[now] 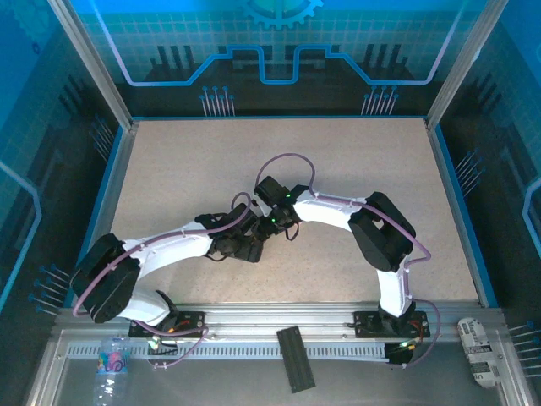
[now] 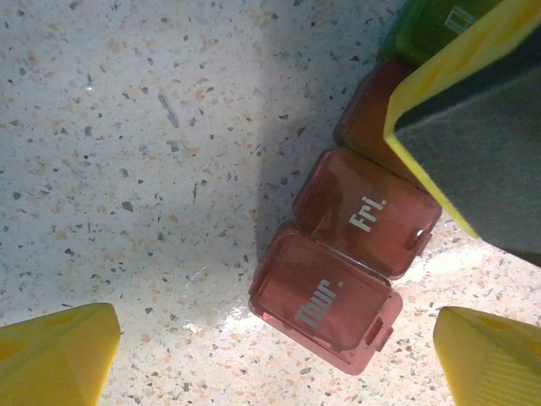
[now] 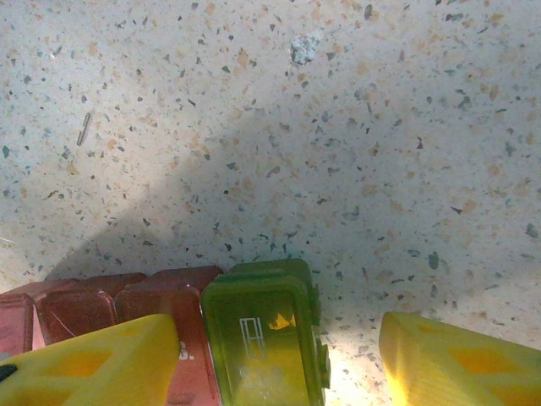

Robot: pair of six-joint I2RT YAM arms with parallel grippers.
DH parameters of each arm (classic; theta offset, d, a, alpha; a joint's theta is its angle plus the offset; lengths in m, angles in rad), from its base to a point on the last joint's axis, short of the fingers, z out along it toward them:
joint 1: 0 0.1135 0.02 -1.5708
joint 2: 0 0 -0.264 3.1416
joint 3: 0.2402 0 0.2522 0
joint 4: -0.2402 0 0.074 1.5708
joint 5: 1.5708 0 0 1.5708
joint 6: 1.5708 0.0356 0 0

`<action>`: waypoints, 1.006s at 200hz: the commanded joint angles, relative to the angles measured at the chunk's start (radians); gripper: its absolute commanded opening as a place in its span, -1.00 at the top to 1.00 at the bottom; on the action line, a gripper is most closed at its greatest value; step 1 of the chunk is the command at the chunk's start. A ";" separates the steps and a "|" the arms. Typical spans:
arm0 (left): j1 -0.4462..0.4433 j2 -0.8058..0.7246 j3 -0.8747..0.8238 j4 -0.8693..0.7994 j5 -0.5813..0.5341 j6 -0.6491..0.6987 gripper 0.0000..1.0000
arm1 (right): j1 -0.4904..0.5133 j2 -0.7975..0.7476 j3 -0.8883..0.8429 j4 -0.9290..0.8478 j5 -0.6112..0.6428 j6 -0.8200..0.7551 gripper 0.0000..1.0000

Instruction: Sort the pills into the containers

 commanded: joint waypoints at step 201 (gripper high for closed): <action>0.088 -0.047 0.038 -0.052 -0.130 0.039 -0.97 | -0.005 0.045 -0.049 -0.017 0.014 0.016 -0.31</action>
